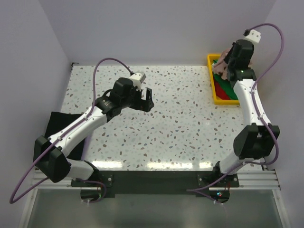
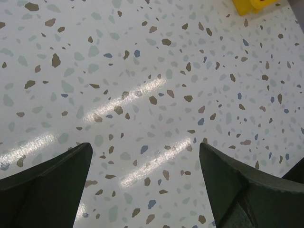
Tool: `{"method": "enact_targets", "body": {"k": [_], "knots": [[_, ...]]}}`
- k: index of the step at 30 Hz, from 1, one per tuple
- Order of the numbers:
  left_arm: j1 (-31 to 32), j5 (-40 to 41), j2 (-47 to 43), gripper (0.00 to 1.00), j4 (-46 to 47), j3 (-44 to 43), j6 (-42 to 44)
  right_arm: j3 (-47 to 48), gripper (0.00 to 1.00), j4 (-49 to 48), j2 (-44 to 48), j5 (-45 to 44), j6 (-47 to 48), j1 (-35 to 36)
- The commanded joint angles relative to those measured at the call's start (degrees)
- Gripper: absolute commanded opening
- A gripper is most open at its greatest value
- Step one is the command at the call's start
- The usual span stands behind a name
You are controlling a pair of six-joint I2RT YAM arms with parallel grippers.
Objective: Fold and stack the t-shirts
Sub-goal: Grab the tshirt from the pile, then move the tshirt to the center of the board
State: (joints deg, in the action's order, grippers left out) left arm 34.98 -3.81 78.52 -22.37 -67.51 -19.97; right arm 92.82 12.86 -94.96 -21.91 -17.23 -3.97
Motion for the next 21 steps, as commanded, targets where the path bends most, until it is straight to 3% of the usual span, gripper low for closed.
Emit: {"method": "enact_targets", "body": {"k": [1,9,15,18,21], "knots": [[-0.4,0.5,-1.0,1.00,1.0,-2.9,-1.0,2.1,0.00,-8.2,8.1,4.1,5.2,6.3],[-1.4,3.4,-2.8,1.00,0.3,-4.7,-2.7,3.9,0.00,-9.9,15.5,16.1,-3.1,14.8],[-2.2,6.8,-5.5,1.00,-0.1,-4.3,-6.1,-4.3,0.00,-10.4,18.8,18.2,-8.2,20.0],[-2.5,7.2,-5.8,1.00,0.2,-2.6,-8.2,-14.6,0.09,-10.7,19.5,16.8,-12.7,20.0],[-2.5,4.9,-4.4,1.00,1.0,-0.4,-10.3,-22.9,0.42,-11.2,16.7,18.7,-15.9,20.0]]}}
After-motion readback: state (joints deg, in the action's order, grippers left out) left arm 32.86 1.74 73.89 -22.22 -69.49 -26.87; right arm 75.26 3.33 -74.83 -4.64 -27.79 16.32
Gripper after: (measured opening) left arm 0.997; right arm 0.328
